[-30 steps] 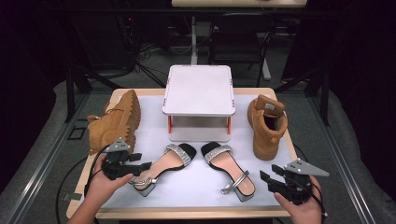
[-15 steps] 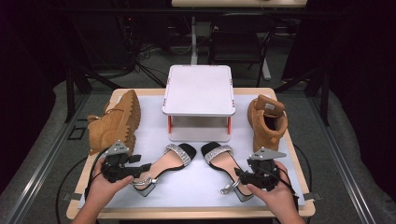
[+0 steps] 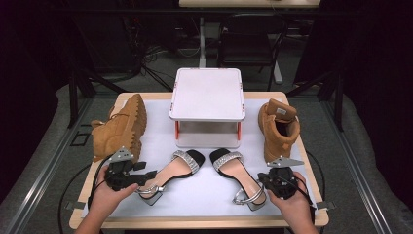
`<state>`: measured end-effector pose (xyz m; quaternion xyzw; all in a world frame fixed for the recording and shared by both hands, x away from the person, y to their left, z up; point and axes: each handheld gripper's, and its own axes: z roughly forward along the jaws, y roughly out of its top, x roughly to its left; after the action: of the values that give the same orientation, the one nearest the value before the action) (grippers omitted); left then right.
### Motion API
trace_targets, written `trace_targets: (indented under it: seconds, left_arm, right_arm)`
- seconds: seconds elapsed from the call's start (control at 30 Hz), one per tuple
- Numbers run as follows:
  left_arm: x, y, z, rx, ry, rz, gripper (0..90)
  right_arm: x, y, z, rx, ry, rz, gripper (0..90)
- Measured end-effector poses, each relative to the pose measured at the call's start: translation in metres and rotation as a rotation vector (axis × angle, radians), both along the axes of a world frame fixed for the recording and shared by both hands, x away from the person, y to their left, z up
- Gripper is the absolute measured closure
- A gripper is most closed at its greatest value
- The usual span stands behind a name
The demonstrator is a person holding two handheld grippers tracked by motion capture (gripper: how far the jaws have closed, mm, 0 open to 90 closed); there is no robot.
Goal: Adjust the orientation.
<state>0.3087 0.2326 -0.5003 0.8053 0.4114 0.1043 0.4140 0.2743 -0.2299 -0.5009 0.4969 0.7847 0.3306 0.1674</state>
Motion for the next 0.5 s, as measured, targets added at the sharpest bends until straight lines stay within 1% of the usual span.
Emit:
trace_targets:
  seconds: [0.03,0.07,0.1,0.13,0.17,0.2,0.23,0.27,0.3,0.33,0.37,0.43,0.47,0.5]
  left_arm:
    - [0.0001,0.0000,0.0000,-0.001,0.000,-0.001,39.9]
    - [0.0002,0.0000,0.0001,-0.004,0.001,-0.001,40.1]
    - [0.0005,0.0002,0.0002,-0.007,0.003,-0.004,40.2]
    - [0.0008,0.0005,0.0005,-0.009,0.003,-0.006,40.2]
    - [0.0009,0.0004,0.0005,-0.010,0.002,-0.006,40.4]
    - [0.0009,0.0004,0.0006,-0.011,0.002,-0.006,40.4]
    - [0.0006,0.0001,0.0007,-0.014,0.004,-0.004,40.4]
    - [0.0006,0.0000,0.0007,-0.014,0.003,-0.004,40.4]
    - [0.0012,0.0002,0.0006,-0.011,0.001,-0.008,40.4]
    - [0.0017,0.0004,0.0007,-0.008,0.005,-0.012,40.4]
    - [0.0020,-0.0002,0.0004,-0.011,0.006,-0.008,40.4]
    - [0.0023,-0.0008,0.0009,-0.005,0.006,-0.015,40.4]
    - [0.0021,-0.0013,0.0013,-0.002,0.005,-0.017,40.4]
    - [0.0016,-0.0018,0.0016,-0.003,0.006,-0.019,40.4]
  right_arm:
    - [0.0012,-0.0011,0.0004,-0.005,0.001,0.007,90.0]
    - [0.0023,-0.0012,0.0006,0.005,-0.003,0.008,90.0]
    - [0.0038,-0.0016,0.0010,0.002,-0.008,0.006,90.0]
    - [0.0053,-0.0026,0.0022,-0.012,-0.006,0.007,90.0]
    - [0.0072,-0.0033,0.0025,-0.013,-0.003,0.006,90.0]
    - [0.0084,-0.0043,0.0024,0.005,0.001,0.003,90.0]
    - [0.0085,-0.0061,0.0038,0.030,0.020,0.005,90.0]
    - [0.0081,-0.0075,0.0053,0.093,0.030,0.003,90.0]
    - [0.0077,-0.0078,0.0068,0.132,0.031,0.019,87.7]
    - [0.0076,-0.0067,0.0077,0.138,0.034,0.026,74.5]
    - [0.0079,-0.0051,0.0077,0.128,0.034,0.032,68.5]
    - [0.0080,-0.0016,0.0056,0.074,0.031,0.036,66.8]
    - [0.0082,-0.0006,0.0039,0.050,0.039,0.034,65.5]
    - [0.0088,-0.0005,0.0019,0.047,0.053,0.037,64.2]
